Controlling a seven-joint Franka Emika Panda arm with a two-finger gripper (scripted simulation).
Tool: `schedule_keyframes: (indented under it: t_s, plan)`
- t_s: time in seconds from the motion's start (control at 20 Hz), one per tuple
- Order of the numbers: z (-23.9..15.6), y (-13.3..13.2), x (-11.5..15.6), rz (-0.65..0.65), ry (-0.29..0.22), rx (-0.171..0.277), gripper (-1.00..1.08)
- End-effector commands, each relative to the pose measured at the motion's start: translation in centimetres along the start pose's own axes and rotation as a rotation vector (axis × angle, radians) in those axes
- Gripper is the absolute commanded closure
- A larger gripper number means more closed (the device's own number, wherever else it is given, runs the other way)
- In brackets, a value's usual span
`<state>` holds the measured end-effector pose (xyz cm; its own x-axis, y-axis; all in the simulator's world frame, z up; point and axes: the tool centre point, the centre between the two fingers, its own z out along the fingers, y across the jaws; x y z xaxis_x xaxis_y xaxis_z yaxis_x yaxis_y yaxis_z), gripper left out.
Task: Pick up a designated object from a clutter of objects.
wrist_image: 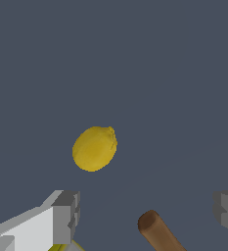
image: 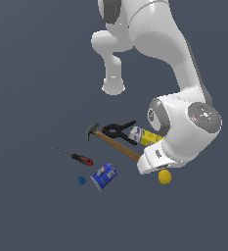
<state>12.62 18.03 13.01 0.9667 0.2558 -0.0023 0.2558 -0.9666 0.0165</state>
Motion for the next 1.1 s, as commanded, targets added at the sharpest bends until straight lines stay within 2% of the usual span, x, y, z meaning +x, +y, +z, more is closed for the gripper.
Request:
schedule_keyframes:
  t_s: [0.0,0.45,0.8,1.05]
  plan:
    - [1.6,-1.4,0.6,-0.013,0.002,0.005,-0.92]
    - [4.9,-4.2,1.5,-0.038,0.003,0.016,-0.92]
    - [5.4,-4.4,1.5,-0.040,0.001,0.016,-0.92]
    - [7.6,-4.4,1.5,-0.040,0.002,0.016,-0.92]
